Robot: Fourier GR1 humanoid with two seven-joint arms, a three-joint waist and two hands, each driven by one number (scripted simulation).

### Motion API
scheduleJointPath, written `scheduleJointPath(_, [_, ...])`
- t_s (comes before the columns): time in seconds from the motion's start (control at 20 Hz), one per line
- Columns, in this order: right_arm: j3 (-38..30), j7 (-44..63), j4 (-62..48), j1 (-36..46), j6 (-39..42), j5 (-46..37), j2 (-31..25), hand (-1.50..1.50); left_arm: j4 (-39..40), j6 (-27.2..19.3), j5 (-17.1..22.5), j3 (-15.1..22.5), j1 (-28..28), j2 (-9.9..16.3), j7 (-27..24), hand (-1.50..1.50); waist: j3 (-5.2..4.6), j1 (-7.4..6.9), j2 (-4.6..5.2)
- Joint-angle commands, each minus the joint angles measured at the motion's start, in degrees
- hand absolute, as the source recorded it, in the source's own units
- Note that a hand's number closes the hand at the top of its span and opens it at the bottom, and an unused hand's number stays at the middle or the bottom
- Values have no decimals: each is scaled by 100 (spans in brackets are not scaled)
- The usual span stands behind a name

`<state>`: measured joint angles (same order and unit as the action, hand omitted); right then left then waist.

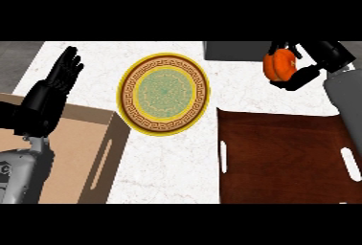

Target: Pick the squash from the tray and place it in the plate

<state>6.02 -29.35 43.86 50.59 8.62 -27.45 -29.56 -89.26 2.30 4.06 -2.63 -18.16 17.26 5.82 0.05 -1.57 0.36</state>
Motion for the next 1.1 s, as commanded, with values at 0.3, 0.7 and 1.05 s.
scheduleJointPath(0.3, [26, 652, 205, 878, 571, 40, 988, 150, 32, 92, -77, -130, 116, -26, -113, 0, -6, 106, -29])
scheduleJointPath(0.7, [34, 1340, -498, 1535, 329, -52, 2139, 150, -347, 113, -62, -81, 210, -80, 253, 0, -5, 13, -8])
scheduleJointPath(1.05, [373, 1667, -1443, 1956, -696, -334, 2938, 150, -16, 265, -88, -69, 296, -201, -303, 0, -11, -99, 38])
